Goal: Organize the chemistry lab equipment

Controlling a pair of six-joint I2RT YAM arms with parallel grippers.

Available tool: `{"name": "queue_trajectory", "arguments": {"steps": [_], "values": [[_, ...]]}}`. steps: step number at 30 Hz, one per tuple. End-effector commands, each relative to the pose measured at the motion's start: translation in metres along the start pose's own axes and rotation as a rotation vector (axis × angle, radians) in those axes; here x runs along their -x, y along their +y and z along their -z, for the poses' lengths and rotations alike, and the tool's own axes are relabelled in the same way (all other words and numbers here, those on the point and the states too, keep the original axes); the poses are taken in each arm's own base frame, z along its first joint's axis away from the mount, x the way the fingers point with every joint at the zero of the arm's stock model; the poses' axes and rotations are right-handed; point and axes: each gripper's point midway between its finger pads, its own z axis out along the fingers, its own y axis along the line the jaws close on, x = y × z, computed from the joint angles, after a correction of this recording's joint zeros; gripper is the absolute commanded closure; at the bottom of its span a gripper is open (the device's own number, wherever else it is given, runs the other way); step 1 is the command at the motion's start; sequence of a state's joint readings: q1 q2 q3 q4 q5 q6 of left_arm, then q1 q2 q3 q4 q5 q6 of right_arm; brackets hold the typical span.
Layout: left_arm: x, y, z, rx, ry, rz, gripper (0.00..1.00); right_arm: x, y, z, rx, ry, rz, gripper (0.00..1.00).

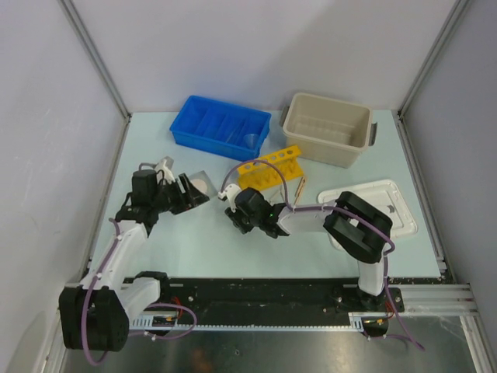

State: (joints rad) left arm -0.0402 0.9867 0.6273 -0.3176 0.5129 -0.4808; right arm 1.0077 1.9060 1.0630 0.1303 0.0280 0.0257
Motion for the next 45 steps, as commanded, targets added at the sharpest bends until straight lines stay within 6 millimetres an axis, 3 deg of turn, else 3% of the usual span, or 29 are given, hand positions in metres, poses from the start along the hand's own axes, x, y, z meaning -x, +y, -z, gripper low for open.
{"name": "queue_trajectory", "arguments": {"steps": [1, 22, 33, 45], "values": [[-0.004, -0.003, -0.002, -0.029, 0.023, 0.046, 0.34, -0.003, 0.004, -0.004, -0.019, 0.020, -0.001, 0.69], [-0.021, 0.015, -0.024, -0.002, 0.133, 0.121, 0.35, 0.039, 0.009, 0.029, 0.070, -0.138, -0.126, 0.79], [-0.018, -0.003, -0.034, -0.102, 0.189, 0.164, 0.29, 0.075, 0.023, 0.061, 0.133, -0.245, -0.127, 0.79], [-0.023, -0.021, -0.036, -0.194, 0.214, 0.220, 0.31, 0.082, 0.035, 0.068, 0.159, -0.269, -0.121, 0.80]]}}
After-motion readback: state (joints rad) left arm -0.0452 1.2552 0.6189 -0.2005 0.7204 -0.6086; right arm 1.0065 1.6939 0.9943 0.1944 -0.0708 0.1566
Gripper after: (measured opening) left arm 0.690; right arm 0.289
